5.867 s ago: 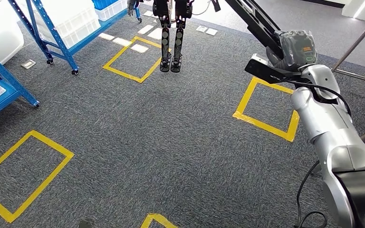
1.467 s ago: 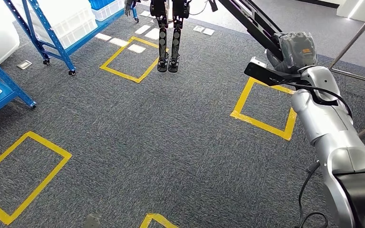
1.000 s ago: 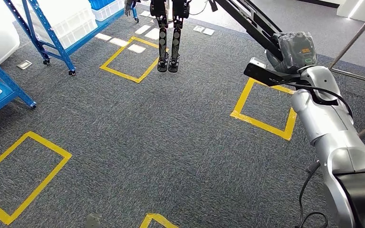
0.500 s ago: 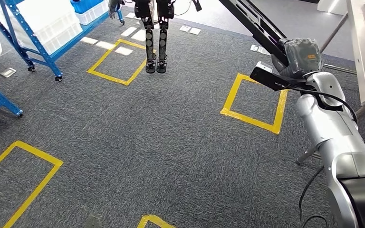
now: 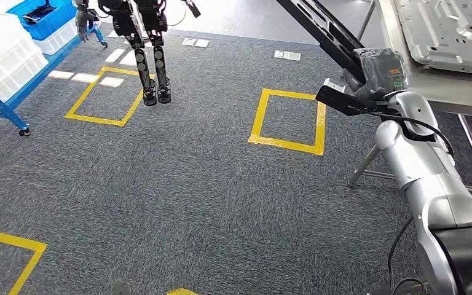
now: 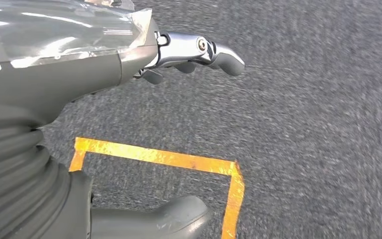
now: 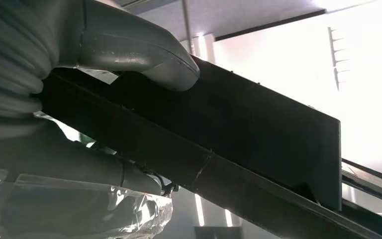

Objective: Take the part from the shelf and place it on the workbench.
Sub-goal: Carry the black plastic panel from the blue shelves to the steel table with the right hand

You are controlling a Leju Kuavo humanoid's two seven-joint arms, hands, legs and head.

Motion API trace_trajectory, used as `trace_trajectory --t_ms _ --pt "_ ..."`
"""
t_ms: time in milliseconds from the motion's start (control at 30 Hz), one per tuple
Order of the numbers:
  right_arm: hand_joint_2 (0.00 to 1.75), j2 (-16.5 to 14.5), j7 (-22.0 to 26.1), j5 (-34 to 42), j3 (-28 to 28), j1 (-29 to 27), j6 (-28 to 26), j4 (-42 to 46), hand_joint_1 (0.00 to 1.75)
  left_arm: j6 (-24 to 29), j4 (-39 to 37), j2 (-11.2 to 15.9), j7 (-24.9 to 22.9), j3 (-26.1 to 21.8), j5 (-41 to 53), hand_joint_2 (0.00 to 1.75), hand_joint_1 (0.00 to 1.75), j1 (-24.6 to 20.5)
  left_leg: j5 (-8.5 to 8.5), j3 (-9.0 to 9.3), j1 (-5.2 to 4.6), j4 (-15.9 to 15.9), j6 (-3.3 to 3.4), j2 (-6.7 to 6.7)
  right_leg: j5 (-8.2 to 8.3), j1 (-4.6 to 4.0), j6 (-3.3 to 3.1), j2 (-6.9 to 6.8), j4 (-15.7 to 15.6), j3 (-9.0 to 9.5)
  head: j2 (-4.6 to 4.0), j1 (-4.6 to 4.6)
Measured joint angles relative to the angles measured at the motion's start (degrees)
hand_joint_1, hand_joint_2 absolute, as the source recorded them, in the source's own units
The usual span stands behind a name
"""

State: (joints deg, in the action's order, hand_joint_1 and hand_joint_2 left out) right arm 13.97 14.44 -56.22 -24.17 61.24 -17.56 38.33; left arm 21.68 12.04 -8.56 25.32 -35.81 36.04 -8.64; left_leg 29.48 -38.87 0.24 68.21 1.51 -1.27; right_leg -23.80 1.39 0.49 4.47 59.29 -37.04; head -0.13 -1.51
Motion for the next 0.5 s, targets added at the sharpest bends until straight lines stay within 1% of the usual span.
trace_trajectory --t_ms 33,67,100,133,167,200,233,267,300,333,367,400,433,467,500 --pt "1.75 0.04 -0.03 -0.01 0.04 0.07 -0.01 0.07 1.69 -0.01 0.00 0.01 -0.05 -0.01 0.04 1.75 0.00 -0.04 -1.42 1.96 0.05 -3.68 0.19 -1.23 0.11 -0.03 0.17 0.66 -0.04 -0.05 0.00 0.04" --pt "1.75 0.19 -0.06 -0.01 0.08 0.16 -0.02 0.14 1.69 -0.01 -0.01 0.01 -0.10 0.00 0.09 1.75 0.00 -0.08 -2.31 3.39 -0.01 -6.47 0.34 -2.18 0.25 0.03 0.39 1.21 -0.08 -0.13 0.00 0.07" --pt "1.75 0.35 -0.09 -0.01 0.10 0.22 -0.01 0.21 1.69 -0.03 -0.01 0.00 -0.15 0.01 0.21 1.75 0.00 -0.12 -2.55 4.13 -0.14 -7.91 0.46 -2.74 0.44 0.14 0.70 1.72 -0.16 -0.27 0.00 0.06" --pt "1.75 0.60 -0.12 -0.01 0.13 0.22 -0.01 0.26 1.69 -0.04 -0.01 -0.01 -0.20 0.00 0.31 1.75 0.00 -0.17 -2.47 4.25 -0.36 -8.12 0.57 -2.55 0.67 0.24 1.07 2.22 -0.32 -0.42 0.00 0.07" --pt "1.75 0.90 -0.14 -0.01 0.15 0.14 0.00 0.32 1.69 -0.05 -0.02 -0.03 -0.23 0.01 0.43 1.75 0.00 -0.24 -2.69 4.32 -0.58 -8.41 0.86 -1.85 0.93 0.34 1.48 2.78 -0.58 -0.55 0.00 0.02" --pt "1.75 1.19 -0.14 -0.02 0.20 0.01 0.01 0.41 1.69 -0.07 -0.01 -0.04 -0.26 0.01 0.53 1.75 0.00 -0.34 -3.06 4.52 -0.60 -8.89 1.23 -1.09 1.07 0.31 1.79 2.80 -0.64 -0.74 0.00 0.01" --pt "1.75 1.53 -0.14 -0.04 0.30 -0.08 0.01 0.52 1.69 -0.08 -0.01 -0.05 -0.27 0.01 0.56 1.75 0.00 -0.42 -3.51 4.77 -0.57 -9.56 1.69 -0.39 0.79 0.13 1.93 1.94 -0.20 -1.20 0.00 0.06" --pt "1.75 1.79 -0.14 -0.05 0.40 -0.09 0.01 0.62 1.69 -0.08 -0.01 -0.05 -0.26 0.02 0.59 1.75 0.00 -0.49 -3.97 4.97 -0.52 -10.25 2.14 0.39 -0.08 -0.10 1.87 0.56 1.33 -2.08 0.00 0.16" --pt "1.75 1.98 -0.16 -0.06 0.51 -0.08 0.01 0.68 1.69 -0.10 -0.01 -0.05 -0.25 0.01 0.60 1.75 0.00 -0.52 -4.31 5.05 -0.53 -10.72 2.47 1.10 -1.52 -0.26 1.61 -1.18 4.13 -3.40 0.00 0.30" --pt "1.75 2.11 -0.18 -0.05 0.58 -0.12 0.01 0.71 1.69 -0.11 -0.01 -0.04 -0.23 0.00 0.60 1.75 0.00 -0.47 -4.44 5.02 -0.68 -10.91 2.68 1.76 -3.17 -0.37 1.40 -2.53 7.70 -5.01 0.00 0.38" --pt "1.75 2.15 -0.20 -0.05 0.60 -0.28 0.02 0.72 1.69 -0.14 -0.02 -0.04 -0.23 -0.01 0.60 1.75 0.00 -0.42 -4.49 4.91 -0.82 -10.92 2.76 2.54 -4.54 -0.37 1.33 -3.20 11.24 -6.47 0.00 0.47" --pt "1.75 2.21 -0.21 -0.06 0.61 -0.53 0.02 0.72 1.69 -0.16 -0.02 -0.05 -0.22 -0.01 0.60 1.75 0.00 -0.37 -4.50 4.82 -0.93 -10.91 2.77 3.29 -5.26 -0.36 1.43 -3.52 13.54 -7.29 0.00 0.49" --pt "1.75 2.26 -0.22 -0.07 0.62 -0.79 0.03 0.71 1.69 -0.17 -0.02 -0.07 -0.21 -0.01 0.60 1.75 0.00 -0.35 -4.49 4.76 -1.00 -10.88 2.77 4.09 -5.17 -0.33 1.70 -3.77 13.82 -7.09 0.00 0.49" --pt "1.75 2.31 -0.25 -0.08 0.63 -0.96 0.03 0.72 1.69 -0.17 -0.02 -0.07 -0.18 -0.01 0.62 1.75 0.00 -0.35 -4.47 4.73 -1.02 -10.86 2.74 4.84 -4.42 -0.31 2.05 -4.12 12.00 -5.82 0.00 0.50" --pt "1.75 2.36 -0.28 -0.08 0.69 -1.03 0.03 0.76 1.69 -0.18 -0.02 -0.08 -0.11 0.00 0.63 1.75 0.00 -0.36 -4.43 4.72 -1.05 -10.79 2.68 5.54 -3.28 -0.30 2.39 -5.02 8.42 -3.64 0.00 0.49"
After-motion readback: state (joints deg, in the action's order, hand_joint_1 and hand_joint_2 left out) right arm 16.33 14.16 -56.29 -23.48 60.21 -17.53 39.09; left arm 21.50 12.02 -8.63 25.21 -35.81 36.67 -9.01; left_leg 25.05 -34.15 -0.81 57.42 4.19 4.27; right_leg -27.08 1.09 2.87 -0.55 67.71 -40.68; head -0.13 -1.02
